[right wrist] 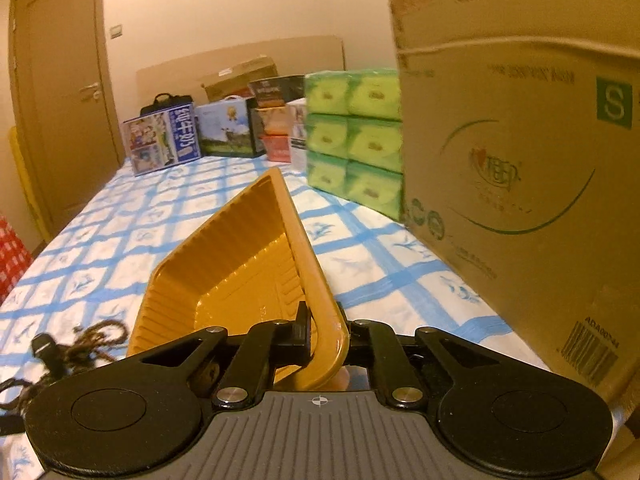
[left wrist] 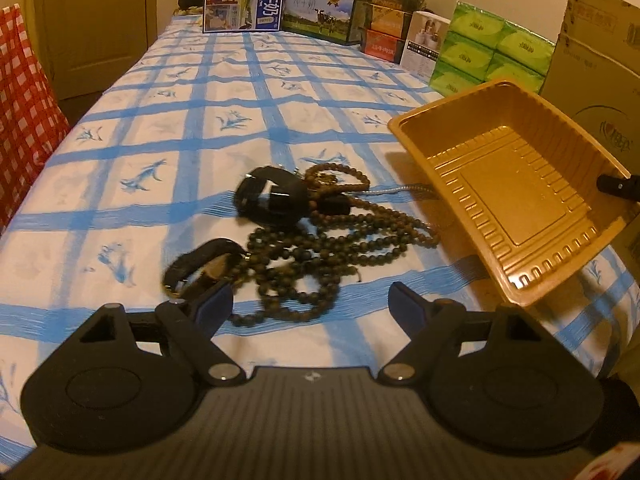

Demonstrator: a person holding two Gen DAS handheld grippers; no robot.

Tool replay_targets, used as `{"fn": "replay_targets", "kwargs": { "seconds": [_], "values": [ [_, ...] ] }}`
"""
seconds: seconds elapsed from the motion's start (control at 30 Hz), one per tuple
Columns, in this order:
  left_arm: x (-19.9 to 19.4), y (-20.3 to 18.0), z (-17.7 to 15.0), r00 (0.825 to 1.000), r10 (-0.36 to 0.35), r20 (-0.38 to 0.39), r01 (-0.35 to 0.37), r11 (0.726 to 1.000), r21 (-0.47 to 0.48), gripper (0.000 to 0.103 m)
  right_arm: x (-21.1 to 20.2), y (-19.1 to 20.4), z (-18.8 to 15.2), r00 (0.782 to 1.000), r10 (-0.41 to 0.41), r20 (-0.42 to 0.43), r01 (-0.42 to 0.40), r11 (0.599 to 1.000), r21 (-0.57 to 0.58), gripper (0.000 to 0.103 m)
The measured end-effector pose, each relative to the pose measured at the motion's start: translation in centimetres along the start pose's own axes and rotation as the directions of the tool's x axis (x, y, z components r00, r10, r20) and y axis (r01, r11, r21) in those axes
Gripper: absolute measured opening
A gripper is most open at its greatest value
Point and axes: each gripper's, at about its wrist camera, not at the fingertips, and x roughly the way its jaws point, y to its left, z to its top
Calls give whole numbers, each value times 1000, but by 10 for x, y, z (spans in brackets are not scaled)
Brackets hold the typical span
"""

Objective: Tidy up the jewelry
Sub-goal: 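Drop a black bracelet into the tray with the left gripper while the right holds the tray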

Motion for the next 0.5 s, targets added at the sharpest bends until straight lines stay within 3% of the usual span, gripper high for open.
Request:
{"fn": "replay_targets", "kwargs": {
  "seconds": [0.1,0.3,0.4,0.5],
  "values": [
    [-2,9,-2,1000,20,6,-20,1000,23,79,-9,13,-5,1000,-17,12,17,1000,-15,9],
    [1,32,0,997,82,12,-83,994,68,63,-17,21,-11,1000,-22,-12,22,1000,-21,8],
    [6,42,3,994,109,25,-111,986,125,52,-17,20,-13,1000,-22,-5,22,999,-34,8],
    [17,50,3,994,113,0,-111,977,182,34,-17,22,-15,1000,-30,-3,30,999,-32,8]
  ]
}}
